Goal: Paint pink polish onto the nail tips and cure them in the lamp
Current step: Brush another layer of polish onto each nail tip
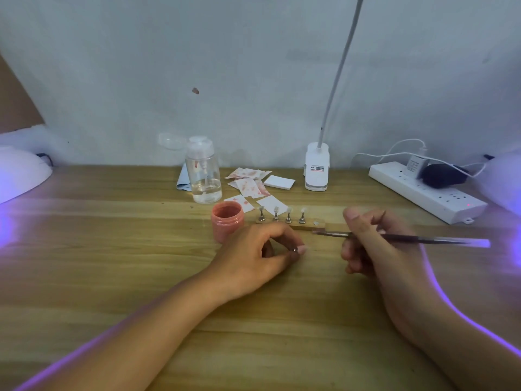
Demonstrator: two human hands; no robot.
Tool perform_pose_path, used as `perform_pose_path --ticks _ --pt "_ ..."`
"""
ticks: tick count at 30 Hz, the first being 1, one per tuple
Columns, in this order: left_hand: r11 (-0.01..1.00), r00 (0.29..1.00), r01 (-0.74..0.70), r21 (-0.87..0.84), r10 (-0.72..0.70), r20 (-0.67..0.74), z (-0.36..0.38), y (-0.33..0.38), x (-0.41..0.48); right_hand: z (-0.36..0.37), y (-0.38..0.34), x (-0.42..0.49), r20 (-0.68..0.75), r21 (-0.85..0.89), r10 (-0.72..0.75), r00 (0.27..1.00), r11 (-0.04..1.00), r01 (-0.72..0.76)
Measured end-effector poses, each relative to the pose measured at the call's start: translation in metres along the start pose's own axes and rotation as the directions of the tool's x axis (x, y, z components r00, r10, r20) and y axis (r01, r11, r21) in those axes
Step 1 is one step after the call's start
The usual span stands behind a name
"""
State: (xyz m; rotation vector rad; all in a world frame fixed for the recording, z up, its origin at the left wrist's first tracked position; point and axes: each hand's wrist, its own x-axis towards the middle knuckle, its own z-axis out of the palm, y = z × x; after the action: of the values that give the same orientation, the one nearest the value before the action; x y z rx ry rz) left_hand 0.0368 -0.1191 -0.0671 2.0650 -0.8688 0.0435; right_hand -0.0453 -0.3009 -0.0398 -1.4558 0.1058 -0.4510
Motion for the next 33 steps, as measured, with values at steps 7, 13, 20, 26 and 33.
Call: perform_pose_path --ticks 7,13,20,26,33 --pt "1.000 1.000 0.011 0.017 -0.011 -0.007 -0.0004 0.0028 -0.0015 -0.0010 0.0048 -0.0015 0.039 -0.071 -0.021 0.999 0.997 0.024" --pt "0.999 1.000 0.006 0.034 -0.006 0.001 -0.0016 0.0063 -0.0016 0.0015 0.0063 -0.0010 0.072 -0.142 -0.024 0.997 0.989 0.034" --pt "0.999 1.000 -0.002 0.033 0.002 0.001 -0.0010 0.0069 -0.0019 0.0002 0.0057 -0.0005 0.020 -0.097 -0.024 1.000 0.995 0.025" --pt "0.999 1.000 -0.019 0.047 0.019 -0.007 -0.0006 0.0052 -0.0013 0.0012 0.0033 -0.0025 0.017 -0.084 -0.033 0.999 0.996 0.035" --pt "0.998 0.999 -0.030 0.048 0.031 -0.019 -0.0001 0.0047 -0.0016 0.0022 0.0016 -0.0036 0.087 -0.095 0.015 0.996 0.995 -0.007"
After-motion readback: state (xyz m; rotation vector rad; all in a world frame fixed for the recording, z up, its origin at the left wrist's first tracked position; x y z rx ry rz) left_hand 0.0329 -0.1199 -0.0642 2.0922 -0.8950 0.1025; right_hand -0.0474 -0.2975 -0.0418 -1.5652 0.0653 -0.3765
